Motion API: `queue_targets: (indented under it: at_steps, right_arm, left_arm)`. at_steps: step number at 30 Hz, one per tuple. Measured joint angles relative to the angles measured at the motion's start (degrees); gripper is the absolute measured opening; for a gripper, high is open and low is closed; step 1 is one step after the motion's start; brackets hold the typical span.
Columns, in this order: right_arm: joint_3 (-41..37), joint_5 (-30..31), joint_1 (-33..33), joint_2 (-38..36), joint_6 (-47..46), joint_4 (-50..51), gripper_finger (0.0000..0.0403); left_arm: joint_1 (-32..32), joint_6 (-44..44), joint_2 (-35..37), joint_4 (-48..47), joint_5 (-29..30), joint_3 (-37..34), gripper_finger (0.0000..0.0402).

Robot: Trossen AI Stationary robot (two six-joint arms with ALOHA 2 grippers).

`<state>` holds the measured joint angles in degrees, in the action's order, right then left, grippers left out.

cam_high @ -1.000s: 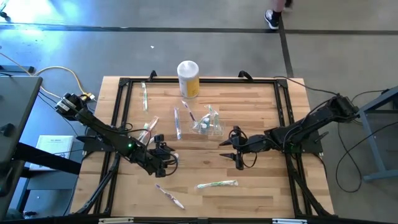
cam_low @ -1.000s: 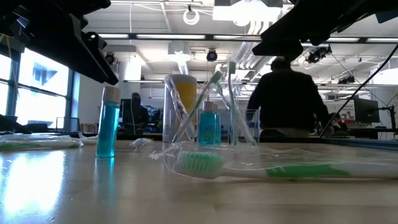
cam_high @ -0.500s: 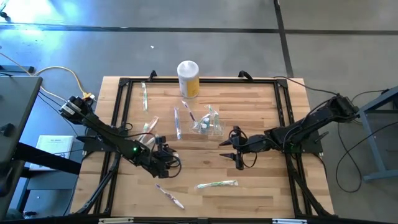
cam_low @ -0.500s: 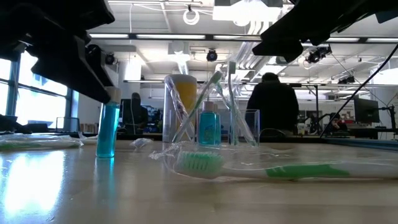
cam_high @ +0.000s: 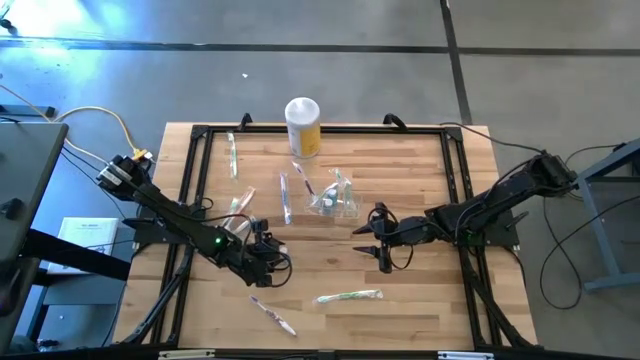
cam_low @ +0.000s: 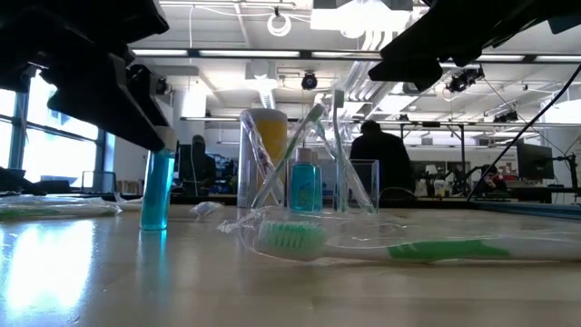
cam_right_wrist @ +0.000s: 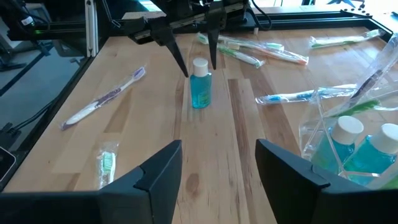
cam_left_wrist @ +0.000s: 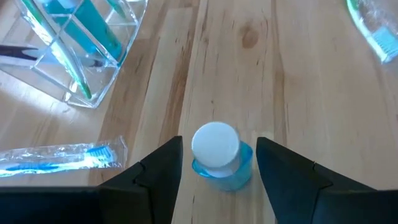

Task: Pick & Place toothbrushing station
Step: Put the mouthwash into the middle section of the transparent organizer

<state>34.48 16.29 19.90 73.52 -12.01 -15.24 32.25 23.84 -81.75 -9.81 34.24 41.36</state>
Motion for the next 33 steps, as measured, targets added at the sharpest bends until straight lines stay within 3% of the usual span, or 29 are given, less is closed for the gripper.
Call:
queue_targets:
  at_steps: [5, 13, 26, 33]
  right_arm:
    - [0.00, 0.00, 0.01, 0.00, 0.00, -0.01, 0.0195]
    - [0.00, 0.00, 0.01, 0.00, 0.00, 0.02, 0.0195]
    - [0.00, -2.24, -0.02, 0.00, -0.42, 0.02, 0.0195]
    - [0.05, -6.29, 0.12, 2.58, -0.39, -2.11, 0.0195]
  left_arm:
    - [-0.15, -0.23, -0.55, 0.00, -0.02, 0.01, 0.0172]
    - [-1.19, -0.25, -0.49, 0.17, -0.40, 0.07, 0.0081]
    - [-1.14, -1.90, -0.49, 1.05, -0.85, 0.06, 0.0078]
    - [-1.11, -10.11, -0.53, 6.42, -8.47, 1.70, 0.0078]
